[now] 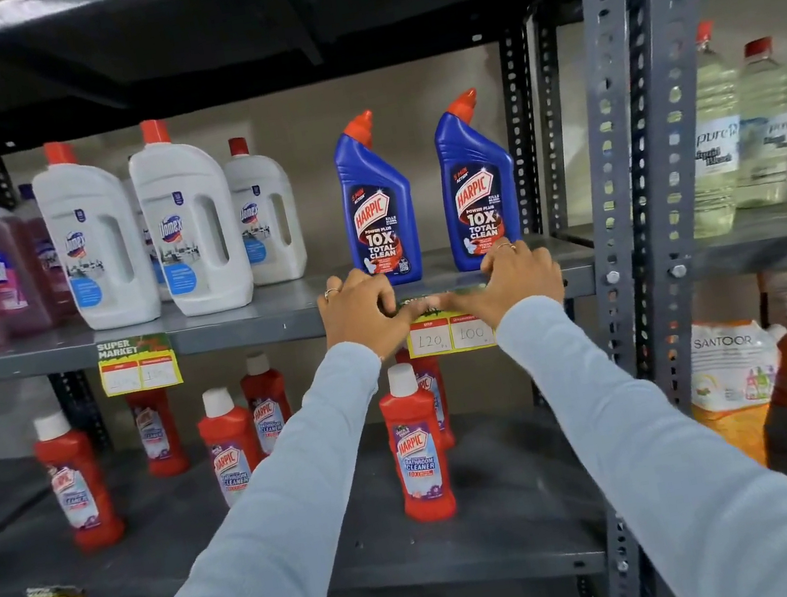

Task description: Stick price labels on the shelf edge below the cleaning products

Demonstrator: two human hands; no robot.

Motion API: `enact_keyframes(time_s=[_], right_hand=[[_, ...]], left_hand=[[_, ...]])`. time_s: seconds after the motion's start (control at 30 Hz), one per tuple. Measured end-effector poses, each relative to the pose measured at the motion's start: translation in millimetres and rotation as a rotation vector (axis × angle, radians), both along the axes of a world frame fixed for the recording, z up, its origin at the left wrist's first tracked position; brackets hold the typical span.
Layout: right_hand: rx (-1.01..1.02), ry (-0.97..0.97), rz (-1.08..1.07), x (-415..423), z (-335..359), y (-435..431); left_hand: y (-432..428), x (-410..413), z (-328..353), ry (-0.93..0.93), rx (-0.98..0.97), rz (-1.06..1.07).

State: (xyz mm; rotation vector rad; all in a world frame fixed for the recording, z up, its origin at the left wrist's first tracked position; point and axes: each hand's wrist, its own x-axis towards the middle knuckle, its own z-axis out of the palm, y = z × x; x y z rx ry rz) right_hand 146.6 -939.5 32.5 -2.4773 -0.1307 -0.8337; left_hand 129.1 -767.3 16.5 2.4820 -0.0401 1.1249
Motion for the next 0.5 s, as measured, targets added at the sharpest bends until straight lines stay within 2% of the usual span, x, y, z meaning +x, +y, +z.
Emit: enact_keyframes(time_s=[0.2, 0.37, 0.5], right_hand=[[0.083, -0.002, 0.043, 5, -1, 3], [0.343, 0.098, 0.203, 4, 7, -10], [0.325, 0.018, 0.185, -18, 16, -30]], left_hand=[[2, -2, -2, -0.021, -0.024, -0.016], [5, -6, 1, 0.045, -0.036, -0.035], [7, -20, 16, 0.123, -0.016, -0.073]])
